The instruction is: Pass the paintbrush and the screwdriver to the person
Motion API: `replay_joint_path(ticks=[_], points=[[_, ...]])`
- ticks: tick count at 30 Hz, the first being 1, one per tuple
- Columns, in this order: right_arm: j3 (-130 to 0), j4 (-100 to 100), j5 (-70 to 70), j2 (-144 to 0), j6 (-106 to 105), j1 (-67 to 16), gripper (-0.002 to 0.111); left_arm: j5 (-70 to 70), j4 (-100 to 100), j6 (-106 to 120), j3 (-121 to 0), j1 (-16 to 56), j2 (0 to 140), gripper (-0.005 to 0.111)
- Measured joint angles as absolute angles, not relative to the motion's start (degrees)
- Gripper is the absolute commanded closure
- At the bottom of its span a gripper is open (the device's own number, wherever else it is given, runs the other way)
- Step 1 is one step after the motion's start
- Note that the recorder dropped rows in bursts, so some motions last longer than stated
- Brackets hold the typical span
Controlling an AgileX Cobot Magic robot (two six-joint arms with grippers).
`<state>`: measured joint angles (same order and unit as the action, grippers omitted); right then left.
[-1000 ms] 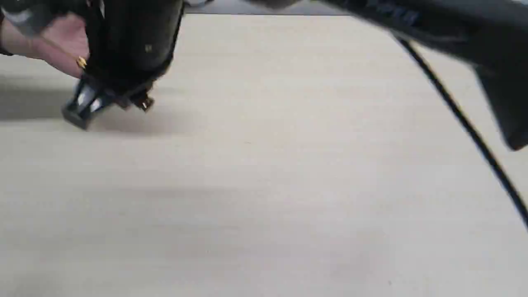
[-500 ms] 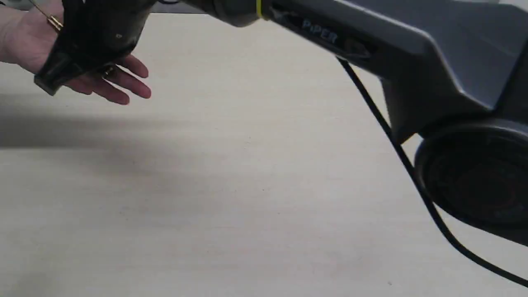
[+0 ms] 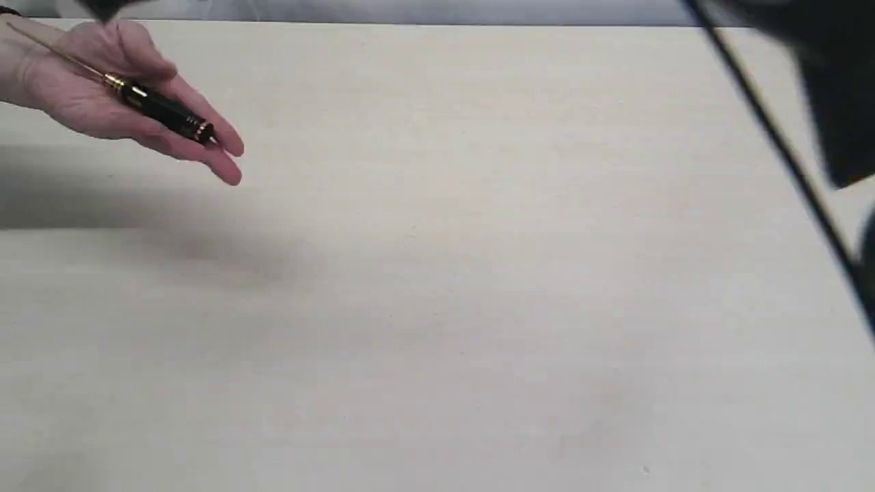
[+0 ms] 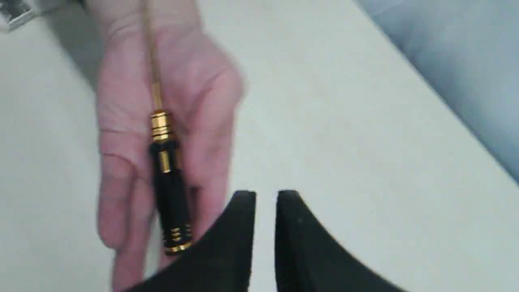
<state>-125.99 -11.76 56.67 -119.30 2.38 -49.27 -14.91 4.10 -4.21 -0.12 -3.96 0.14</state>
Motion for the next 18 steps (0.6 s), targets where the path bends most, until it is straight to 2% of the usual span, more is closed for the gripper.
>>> replay_joint_path(ticks=[4,8,18], points=[[-124.0,-12.2,55.8,-110.5,2.9,-47.1,0.104,-14.9,4.1,-4.2,-0.1,-4.0,0.1,0.107],[-116.2,-12.9,50.6,-99.1,2.6,-46.9,0.104,-14.9,4.1,-4.2,-0.1,-4.0,0.1,0.107],[-74.4,-24.4,28.8,-62.5,13.7,-46.9,0.104,-14.9,4.1,-4.2,-0.1,-4.0,0.1,0.107]])
